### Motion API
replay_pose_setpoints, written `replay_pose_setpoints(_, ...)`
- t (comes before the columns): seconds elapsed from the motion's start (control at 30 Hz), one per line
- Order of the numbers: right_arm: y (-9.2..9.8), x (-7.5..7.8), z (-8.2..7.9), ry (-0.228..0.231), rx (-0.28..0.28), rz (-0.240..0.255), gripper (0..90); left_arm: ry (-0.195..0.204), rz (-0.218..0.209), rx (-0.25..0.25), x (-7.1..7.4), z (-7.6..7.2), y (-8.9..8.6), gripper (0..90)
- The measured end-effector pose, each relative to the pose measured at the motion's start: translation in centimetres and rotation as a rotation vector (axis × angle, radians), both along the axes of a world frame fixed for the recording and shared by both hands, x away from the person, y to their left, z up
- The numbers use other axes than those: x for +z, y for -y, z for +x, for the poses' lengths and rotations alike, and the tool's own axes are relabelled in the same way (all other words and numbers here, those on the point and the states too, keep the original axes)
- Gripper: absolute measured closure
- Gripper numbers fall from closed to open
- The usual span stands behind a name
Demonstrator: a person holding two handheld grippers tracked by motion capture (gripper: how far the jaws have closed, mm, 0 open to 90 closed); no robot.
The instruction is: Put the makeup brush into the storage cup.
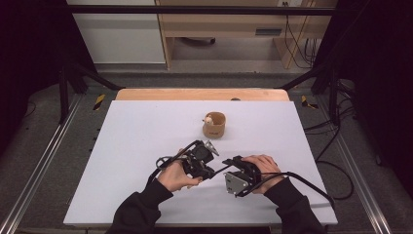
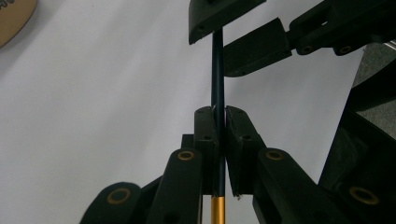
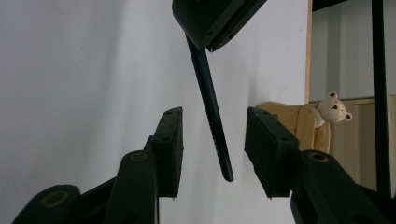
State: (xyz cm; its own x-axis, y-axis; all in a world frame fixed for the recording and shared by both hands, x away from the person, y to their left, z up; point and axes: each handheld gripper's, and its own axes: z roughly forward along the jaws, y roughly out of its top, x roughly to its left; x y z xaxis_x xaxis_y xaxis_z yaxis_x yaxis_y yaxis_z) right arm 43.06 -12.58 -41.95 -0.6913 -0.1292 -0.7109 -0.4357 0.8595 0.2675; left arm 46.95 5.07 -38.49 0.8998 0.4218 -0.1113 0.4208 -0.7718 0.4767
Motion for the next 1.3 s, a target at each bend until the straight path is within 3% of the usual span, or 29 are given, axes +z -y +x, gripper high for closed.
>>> replay_pose_setpoints(0.23,-0.39,-0.38,-0.08,0.016,0.033,-0.033,63.1,-0.007,0.001,0.017,-0.12,-0.02,0.36,82.9)
replay_pose_setpoints(0.27,-0.51,-0.38,0.02,0.034,0.05,-0.053,64.2,-0.009,0.0,0.017,-0.17,-0.04,0.46,83.0)
replay_pose_setpoints(0.6,-0.78,-0.52,0.03,0.045,0.076,-0.063,70.2,-0.014,0.005,0.023,-0.27,0.02,0.8,83.0)
replay_pose_setpoints(1.3,-0.9,-0.54,0.07,0.026,0.068,-0.069,82.5,-0.025,-0.008,0.032,-0.1,0.12,0.89,83.0)
